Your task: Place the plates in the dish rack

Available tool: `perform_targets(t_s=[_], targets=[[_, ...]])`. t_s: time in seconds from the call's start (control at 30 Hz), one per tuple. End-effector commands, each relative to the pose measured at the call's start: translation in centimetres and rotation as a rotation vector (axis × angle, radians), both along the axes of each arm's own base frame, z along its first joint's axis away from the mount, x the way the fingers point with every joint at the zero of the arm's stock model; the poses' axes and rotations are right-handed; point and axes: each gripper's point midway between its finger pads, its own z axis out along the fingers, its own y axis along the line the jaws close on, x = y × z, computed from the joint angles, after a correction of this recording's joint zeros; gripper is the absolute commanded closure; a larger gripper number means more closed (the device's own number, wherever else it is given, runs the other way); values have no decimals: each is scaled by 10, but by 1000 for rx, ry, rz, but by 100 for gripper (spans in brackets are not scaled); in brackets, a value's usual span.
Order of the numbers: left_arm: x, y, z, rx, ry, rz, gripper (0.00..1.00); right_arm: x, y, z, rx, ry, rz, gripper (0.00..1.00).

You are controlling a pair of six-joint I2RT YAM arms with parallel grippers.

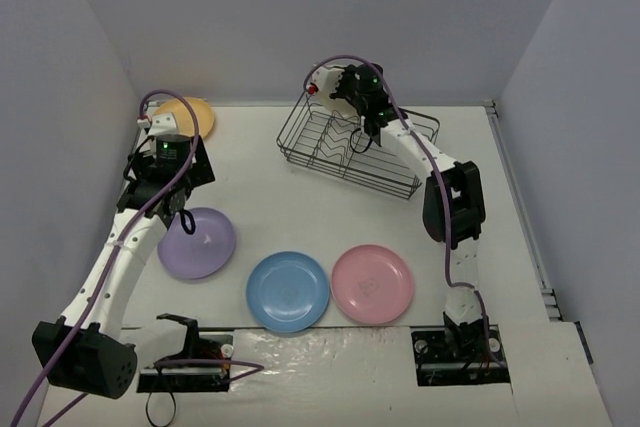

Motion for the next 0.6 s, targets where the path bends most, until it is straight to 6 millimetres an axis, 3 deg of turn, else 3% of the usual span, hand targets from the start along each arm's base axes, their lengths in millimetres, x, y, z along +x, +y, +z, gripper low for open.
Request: perform_targets(t_s=[0.0,0.23,0.57], targets=[[7,4,30,3,-83,11,3,3,-4,66,73,-168,-6,100],[6,3,29,-1,-79,9,3,5,-7,43,118,-119,-18,90],[4,-2,33,-29,-90,-11,3,4,-12,26,195,-57,-41,77]])
